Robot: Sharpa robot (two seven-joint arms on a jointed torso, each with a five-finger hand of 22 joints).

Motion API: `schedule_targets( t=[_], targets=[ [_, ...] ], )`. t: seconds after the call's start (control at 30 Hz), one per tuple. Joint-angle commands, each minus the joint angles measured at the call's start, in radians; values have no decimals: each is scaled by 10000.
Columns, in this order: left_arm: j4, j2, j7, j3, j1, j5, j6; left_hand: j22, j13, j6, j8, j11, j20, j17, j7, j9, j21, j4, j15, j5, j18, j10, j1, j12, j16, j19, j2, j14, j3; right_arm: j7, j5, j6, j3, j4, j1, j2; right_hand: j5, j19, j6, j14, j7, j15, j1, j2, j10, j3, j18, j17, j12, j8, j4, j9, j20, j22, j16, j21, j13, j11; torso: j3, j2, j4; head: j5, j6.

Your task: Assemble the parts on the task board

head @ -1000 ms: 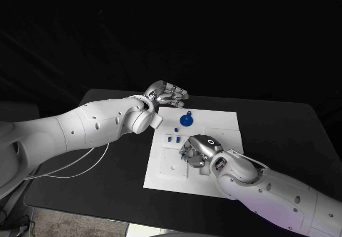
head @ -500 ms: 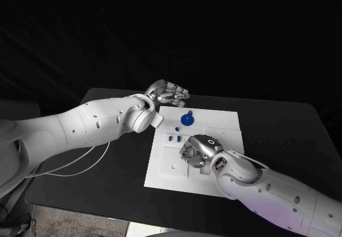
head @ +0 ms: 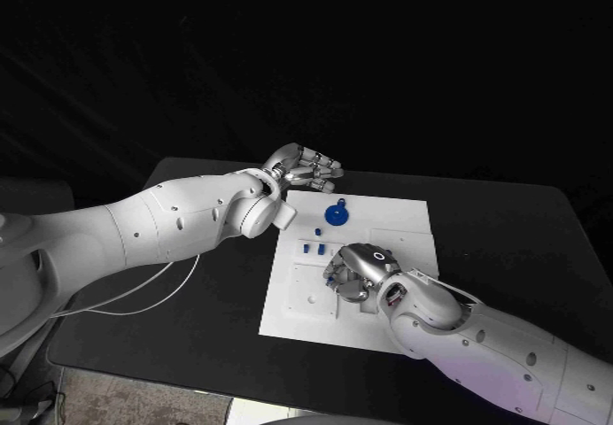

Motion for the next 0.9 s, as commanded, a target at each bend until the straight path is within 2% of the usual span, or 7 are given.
schedule_targets(
  t=[0.03, 0.27, 0.5, 0.73, 0.83, 0.9],
  targets=[
    [5, 35, 74, 8, 1, -29, 138, -15, -3, -70, 42, -16, 9, -10, 5, 13, 51, 34, 15, -45, 6, -83, 19, -38, 29, -81, 109, -85, -49, -49, -172, 227, -24, -42, -19, 31, 38, 48, 41, -4, 5, -38, 4, 78, 199, 33, 270, -9, 62, 34, -23, 17, -3, 16, 44, -35, 14, -169, 0, -3, 5, -1, -22],
    [2, 36, 66, 8, 1, -30, 132, -22, -4, -65, 45, -15, 11, -11, 4, 14, 48, 29, 17, -44, 4, -84, 21, -38, 31, -86, 110, -92, -52, -122, -224, 464, -96, -149, -19, 75, 32, 48, 39, -14, 7, -35, -7, 79, 193, 28, 261, -28, 61, 34, -22, 18, 0, 71, 55, -73, 13, -168, -2, -4, 2, 6, -49],
    [-5, 82, 64, 7, 1, -31, 145, -22, -4, -65, 45, -15, 11, -11, 4, 14, 48, 29, 17, -44, 4, -84, 21, -38, 31, -86, 110, -92, -52, -56, -119, 723, -228, -231, -19, 183, 56, 38, 18, -22, 11, -30, -16, 89, 172, 5, 263, -51, 62, 34, -24, 15, 3, 107, 41, -125, 13, -163, -6, -5, 9, 10, -53],
    [-43, 121, 61, 7, 1, -31, 159, -26, -3, -66, 44, -16, 10, -10, 3, 14, 49, 30, 16, -44, 4, -82, 21, -38, 33, -83, 115, -89, -53, 82, 30, 788, -299, -284, -19, 256, 263, 24, -12, -38, 23, -24, -62, 84, 131, -68, 259, -82, 62, 34, -28, 5, 10, 144, 3, -204, 12, -152, -1, -12, 4, 12, -45],
    [-45, 114, 58, 7, 1, -31, 152, -32, -3, -68, 43, -17, 9, -8, 3, 13, 51, 30, 14, -44, 5, -80, 21, -37, 36, -80, 121, -84, -53, 142, 93, 756, -315, -306, -18, 264, 579, 10, -78, -46, 42, -8, -167, 30, 41, -218, 243, -111, 60, 26, -6, -19, 25, 172, -34, -272, 7, -136, -5, -8, -5, 16, -49],
    [-44, 111, 53, 7, 1, -31, 142, -32, -3, -68, 43, -17, 9, -8, 3, 13, 51, 30, 14, -44, 5, -80, 21, -37, 36, -80, 121, -84, -53, 176, 176, 683, -327, -329, -17, 264, 729, 6, -387, -45, 133, 55, -240, 24, -337, -396, 227, -110, 52, 5, 53, -87, 64, 169, -28, -306, -17, -28, -4, -6, -7, 22, -45]
  ],
)
